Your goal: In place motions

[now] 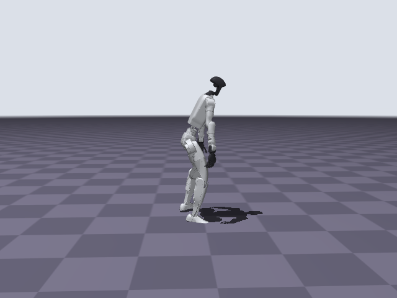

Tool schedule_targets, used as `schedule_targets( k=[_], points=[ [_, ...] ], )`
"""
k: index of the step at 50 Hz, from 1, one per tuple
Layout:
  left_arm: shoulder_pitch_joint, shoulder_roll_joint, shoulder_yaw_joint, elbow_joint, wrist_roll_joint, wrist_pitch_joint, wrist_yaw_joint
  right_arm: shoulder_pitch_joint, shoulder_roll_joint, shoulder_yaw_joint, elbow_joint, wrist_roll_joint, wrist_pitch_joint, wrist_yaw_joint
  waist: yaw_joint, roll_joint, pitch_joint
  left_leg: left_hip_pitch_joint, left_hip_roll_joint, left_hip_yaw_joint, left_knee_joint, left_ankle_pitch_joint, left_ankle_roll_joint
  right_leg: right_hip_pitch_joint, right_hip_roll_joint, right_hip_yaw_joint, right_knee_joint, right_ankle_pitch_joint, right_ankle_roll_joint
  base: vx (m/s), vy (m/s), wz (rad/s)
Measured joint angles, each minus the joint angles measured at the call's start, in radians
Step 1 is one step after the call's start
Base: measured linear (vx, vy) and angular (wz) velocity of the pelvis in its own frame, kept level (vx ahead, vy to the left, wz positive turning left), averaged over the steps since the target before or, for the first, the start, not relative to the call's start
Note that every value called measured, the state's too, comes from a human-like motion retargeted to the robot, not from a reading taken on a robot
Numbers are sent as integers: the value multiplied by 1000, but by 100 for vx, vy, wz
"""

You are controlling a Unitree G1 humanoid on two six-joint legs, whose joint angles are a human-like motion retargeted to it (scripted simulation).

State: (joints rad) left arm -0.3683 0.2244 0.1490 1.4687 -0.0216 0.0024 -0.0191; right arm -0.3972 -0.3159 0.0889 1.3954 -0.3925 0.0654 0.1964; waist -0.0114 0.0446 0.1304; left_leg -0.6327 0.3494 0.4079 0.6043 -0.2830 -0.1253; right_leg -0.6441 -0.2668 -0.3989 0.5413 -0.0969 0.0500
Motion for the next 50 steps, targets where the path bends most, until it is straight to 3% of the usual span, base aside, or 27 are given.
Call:
schedule_targets(
  k=[4,6,10,15,17,20,23,28,33,38,44,50],
  points=[
    [-246,168,-138,-67,18,-11,-50,-229,-9,37,-108,-47,-29,47,24,9,65,-327,94,-182,400,-130,-4,-227,16,-1,297,-94,-28,-28,-15,-58],
    [-394,221,-162,-74,70,0,-42,-343,-20,36,-143,-61,-43,84,40,-21,94,-455,107,-221,574,-186,-3,-364,3,41,469,-135,-46,-23,-10,-43],
    [-638,233,-172,-121,22,23,-6,-528,-65,49,-227,-12,-65,100,59,-79,170,-659,108,-254,861,-261,29,-598,-17,114,759,-206,-94,-28,-3,0],
    [-849,245,-203,-217,-137,13,12,-722,-170,150,-347,50,-122,143,57,-70,263,-913,137,-304,1163,-328,120,-834,-13,140,1056,-289,-172,-34,11,-6],
    [-904,255,-234,-245,-115,2,10,-772,-216,185,-383,22,-138,154,65,-84,339,-929,150,-294,1269,-370,157,-880,-9,161,1184,-336,-211,-19,7,-13],
    [-880,250,-270,-271,-107,-9,-12,-765,-226,245,-397,25,-136,106,70,-100,390,-937,176,-297,1424,-433,204,-918,-1,178,1360,-393,-259,-6,2,-23],
    [-801,230,-279,-277,-81,-14,-43,-699,-185,266,-372,74,-154,58,63,-108,390,-937,185,-321,1549,-481,231,-925,-18,174,1494,-443,-306,6,2,-8],
    [-710,199,-266,-257,-37,-33,-71,-626,-141,249,-307,113,-176,41,59,-105,390,-937,184,-354,1641,-522,271,-921,-19,197,1589,-479,-310,14,2,7],
    [-796,239,-226,-174,21,-18,-93,-687,-174,202,-255,28,-184,62,66,-106,387,-937,188,-314,1483,-461,251,-914,-11,179,1429,-430,-309,1,-10,6],
    [-932,323,-268,-128,123,36,-45,-711,-257,149,-237,-105,-124,150,67,-59,318,-882,148,-297,1149,-329,140,-810,-5,153,1076,-328,-208,-9,-5,24],
    [-742,315,-288,-209,207,34,14,-423,-190,65,-189,-157,-24,101,40,-32,267,-479,71,-214,651,-196,38,-424,19,167,569,-182,-69,17,2,25],
    [-374,131,-180,-290,80,22,-77,-82,-89,33,-46,-90,12,125,22,-40,224,-17,-63,-68,10,49,5,-6,12,131,-4,34,2,18,2,17]
  ],
)
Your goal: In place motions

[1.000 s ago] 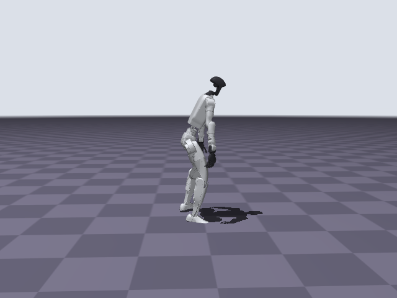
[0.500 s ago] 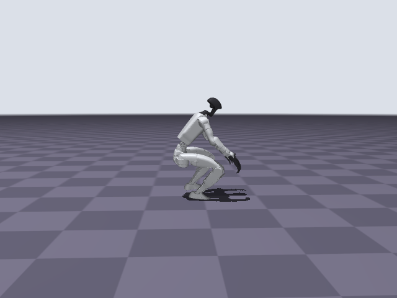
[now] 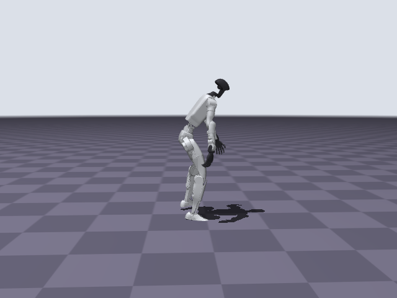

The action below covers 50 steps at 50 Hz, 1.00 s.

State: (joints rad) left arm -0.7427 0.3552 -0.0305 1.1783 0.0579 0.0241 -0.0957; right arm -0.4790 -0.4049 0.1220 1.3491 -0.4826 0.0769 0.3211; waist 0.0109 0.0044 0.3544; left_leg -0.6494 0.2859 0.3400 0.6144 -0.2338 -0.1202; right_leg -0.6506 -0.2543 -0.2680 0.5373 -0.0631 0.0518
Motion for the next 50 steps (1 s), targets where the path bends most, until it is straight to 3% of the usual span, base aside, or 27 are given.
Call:
schedule_targets(
  k=[3,6,10,12,15,20,25,28,37,43,50],
  points=[
    [191,-103,46,29,19,1,-69,169,45,-45,102,-31,8,4,-6,5,-19,247,-41,118,-288,116,-27,194,-10,-68,-195,64,19,34,1,18],
    [360,-173,68,99,54,-29,-45,314,83,-98,228,-16,35,-72,-5,19,-45,425,-85,173,-478,188,-34,362,-2,-129,-333,100,31,40,4,10],
    [582,-265,180,274,32,-23,67,521,107,-171,351,37,111,-119,-23,30,-171,544,-145,244,-612,202,-25,477,32,-148,-462,130,35,59,11,7],
    [621,-262,217,328,20,45,56,576,101,-227,351,56,152,-98,-45,41,-208,510,-141,192,-583,180,-16,474,29,-173,-478,141,42,30,6,23],
    [606,-221,191,351,-6,68,105,571,99,-252,351,162,186,-45,-60,27,-169,458,-123,180,-482,135,2,440,4,-192,-430,134,26,-10,-3,21],
    [458,-167,179,237,-31,45,94,382,66,-222,351,235,19,-128,-3,36,-134,178,-27,62,-182,7,12,134,-13,-101,-103,15,21,-46,-2,-32],
    [304,-33,150,148,15,69,18,196,25,-50,224,83,57,-186,-23,12,-173,-157,55,-26,280,-189,26,-155,-25,-37,238,-131,-7,-10,2,-43],
    [171,19,119,128,42,58,13,51,-1,-27,167,-12,71,-220,-21,23,-148,-328,94,-90,541,-272,48,-302,1,11,459,-200,-14,-20,-4,16],
    [-158,49,69,117,11,49,52,-264,-15,-52,-77,29,12,-120,13,-37,-144,-725,140,-146,1032,-385,100,-732,-24,54,984,-351,-121,-12,-6,3],
    [-169,55,68,104,30,33,35,-342,29,-45,-121,58,-28,-70,9,-38,-132,-769,162,-179,1147,-437,137,-766,-28,39,1103,-403,-165,1,-2,-2],
    [-5,66,108,151,34,57,-19,-276,117,-82,-82,97,2,133,-11,-25,-157,-564,159,-171,909,-389,81,-534,2,48,836,-344,-74,8,-5,-8]
  ],
)
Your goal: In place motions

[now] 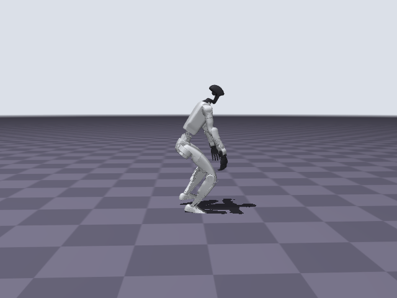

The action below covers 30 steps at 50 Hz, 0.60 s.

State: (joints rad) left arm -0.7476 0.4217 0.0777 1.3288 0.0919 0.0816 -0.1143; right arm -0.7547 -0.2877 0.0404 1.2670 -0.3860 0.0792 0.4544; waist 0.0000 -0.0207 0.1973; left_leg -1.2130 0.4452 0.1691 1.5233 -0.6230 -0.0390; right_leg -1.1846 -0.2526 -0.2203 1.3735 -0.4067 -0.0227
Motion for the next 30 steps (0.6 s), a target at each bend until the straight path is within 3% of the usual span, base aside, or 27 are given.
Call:
schedule_targets(
  k=[3,7,10,15,18,20,23,26,30],
  points=[
    [132,-54,58,9,-72,-8,79,76,14,22,21,39,4,33,-11,13,-10,156,-19,28,-222,64,-32,166,29,-4,-240,71,51,7,-1,0],
    [296,-189,136,41,-155,-27,109,221,-3,70,32,-40,-14,-57,-12,27,-29,389,-77,97,-603,208,-54,400,46,-26,-626,224,87,9,-2,8],
    [445,-265,169,57,-70,-37,48,372,-12,83,57,-149,-22,-188,8,9,-43,608,-150,174,-921,345,-62,580,44,-27,-897,338,92,27,-1,-6],
    [641,-316,175,181,63,-77,139,599,-9,75,168,-203,-7,-365,15,19,-67,896,-245,227,-1293,475,-69,827,43,-114,-1174,443,92,29,8,12],
    [724,-342,230,329,14,-81,184,702,0,48,293,-161,-10,-357,-15,28,-119,964,-261,257,-1370,494,-82,910,53,-155,-1259,461,89,34,10,55],
    [766,-349,252,371,-60,-42,196,740,5,16,386,-122,15,-342,-33,36,-142,965,-267,247,-1369,492,-80,934,54,-175,-1280,467,91,22,5,57],
    [778,-349,256,371,-139,33,225,775,7,-11,433,5,48,-373,-37,35,-120,942,-271,205,-1303,473,-67,951,37,-205,-1263,460,94,4,1,23],
    [741,-336,243,371,-146,3,208,773,10,0,433,111,2,-441,-18,25,-74,950,-271,203,-1264,450,-58,925,24,-176,-1183,435,89,-8,4,-37],
    [684,-319,229,307,-111,-58,186,683,23,40,426,99,-45,-507,-12,6,-67,904,-246,240,-1191,411,-66,811,8,-121,-1035,369,80,-14,2,-58]
  ],
)
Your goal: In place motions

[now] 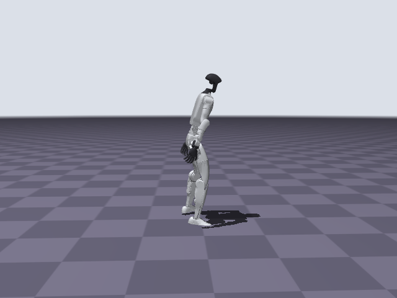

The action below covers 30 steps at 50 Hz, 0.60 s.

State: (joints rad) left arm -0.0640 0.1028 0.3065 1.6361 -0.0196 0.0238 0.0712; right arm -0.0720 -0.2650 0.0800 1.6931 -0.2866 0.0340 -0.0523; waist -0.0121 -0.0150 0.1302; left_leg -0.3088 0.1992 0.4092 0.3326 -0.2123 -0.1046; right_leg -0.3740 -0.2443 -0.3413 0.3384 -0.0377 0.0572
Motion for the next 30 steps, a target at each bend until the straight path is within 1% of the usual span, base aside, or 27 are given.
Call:
schedule_targets(
  k=[2,5,7,10,11,13,17,20,24,27,30],
  points=[
    [-51,20,-17,-37,-9,-17,7,-47,12,8,-67,-18,-13,-20,-14,2,-1,-92,31,-18,111,-33,-5,-77,-13,7,88,-35,5,-26,-4,-2],
    [-159,57,-65,-86,-38,-37,38,-106,15,23,-212,2,-48,-37,-21,23,1,-273,75,-89,318,-101,-10,-206,-8,22,236,-95,10,-32,-4,20],
    [-244,86,-109,-125,-57,-41,53,-150,5,27,-312,-7,-73,-41,-6,28,-15,-415,106,-119,476,-157,-3,-331,-18,26,369,-146,-3,-28,-5,7],
    [-370,139,-161,-192,-60,-44,30,-242,-23,31,-436,-45,-93,-18,7,-2,-50,-626,122,-131,711,-234,18,-554,-44,89,589,-220,-17,-19,-3,16],
    [-417,160,-170,-214,-62,-43,15,-287,-34,29,-465,-54,-94,0,2,-10,-48,-689,122,-137,789,-255,26,-619,-52,108,662,-244,-22,-21,1,35],
    [-512,199,-182,-255,-58,-41,0,-380,-56,22,-513,-63,-96,40,-1,-16,-42,-812,130,-152,934,-293,41,-744,-58,132,803,-286,-37,-22,1,28],
    [-673,261,-217,-311,-18,-38,-9,-540,-85,5,-572,-54,-95,83,2,-31,-23,-992,151,-161,1167,-352,81,-951,-63,141,1043,-347,-103,-14,0,5],
    [-771,275,-240,-320,-15,-42,-7,-636,-91,-20,-587,-30,-95,98,11,-34,4,-1093,174,-176,1303,-380,106,-1061,-70,135,1188,-382,-154,-12,3,-10],
    [-836,279,-246,-333,-34,-41,-22,-712,-91,-27,-593,2,-114,98,20,-25,29,-1173,205,-201,1406,-401,139,-1133,-53,128,1302,-415,-190,-5,2,-22],
    [-846,293,-251,-339,-29,-39,-59,-731,-89,-23,-588,4,-124,88,21,-28,36,-1186,213,-209,1423,-415,153,-1143,-41,124,1325,-428,-200,1,-2,-1],
    [-827,295,-249,-327,-5,-31,-70,-721,-80,-26,-557,1,-122,87,23,-34,35,-1153,207,-209,1382,-415,140,-1104,-41,129,1278,-417,-182,0,-2,-1]
  ],
)
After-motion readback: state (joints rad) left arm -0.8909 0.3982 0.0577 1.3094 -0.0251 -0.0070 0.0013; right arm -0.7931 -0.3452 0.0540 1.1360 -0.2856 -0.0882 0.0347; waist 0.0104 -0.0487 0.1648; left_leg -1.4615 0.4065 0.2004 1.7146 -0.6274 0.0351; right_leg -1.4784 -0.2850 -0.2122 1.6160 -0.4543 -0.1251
